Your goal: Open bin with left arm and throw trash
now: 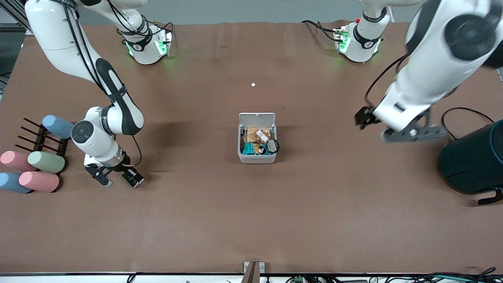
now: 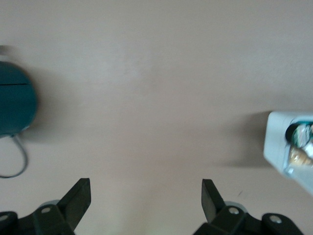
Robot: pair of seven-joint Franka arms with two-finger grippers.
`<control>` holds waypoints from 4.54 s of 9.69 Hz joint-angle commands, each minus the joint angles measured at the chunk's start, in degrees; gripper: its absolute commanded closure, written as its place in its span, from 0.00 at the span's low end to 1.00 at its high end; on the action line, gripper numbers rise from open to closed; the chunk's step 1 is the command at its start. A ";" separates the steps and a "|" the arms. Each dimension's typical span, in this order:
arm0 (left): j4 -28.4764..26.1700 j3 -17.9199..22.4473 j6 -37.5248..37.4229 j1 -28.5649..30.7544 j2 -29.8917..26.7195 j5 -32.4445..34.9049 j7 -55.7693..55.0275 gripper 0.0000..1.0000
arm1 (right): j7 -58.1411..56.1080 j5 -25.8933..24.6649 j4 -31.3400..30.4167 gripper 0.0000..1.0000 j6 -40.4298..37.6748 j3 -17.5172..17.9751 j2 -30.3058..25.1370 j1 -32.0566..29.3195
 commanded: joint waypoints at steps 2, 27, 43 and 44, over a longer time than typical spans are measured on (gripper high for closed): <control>-12.10 10.49 -0.64 -0.78 -12.52 -3.33 14.44 0.00 | 5.11 -1.17 3.78 1.00 -9.57 0.62 -2.76 0.33; -7.46 14.91 1.72 2.28 -8.49 -7.73 13.68 0.00 | 44.83 2.72 30.60 0.00 -52.99 0.45 -10.40 23.39; -5.88 12.28 1.38 1.50 -7.96 -5.27 13.24 0.00 | -39.68 -4.60 34.28 0.00 -79.30 0.19 -31.25 -5.28; -5.97 12.28 1.38 1.50 -7.88 -5.27 13.50 0.00 | -39.68 -3.72 34.37 0.00 -78.34 0.19 -31.25 -5.55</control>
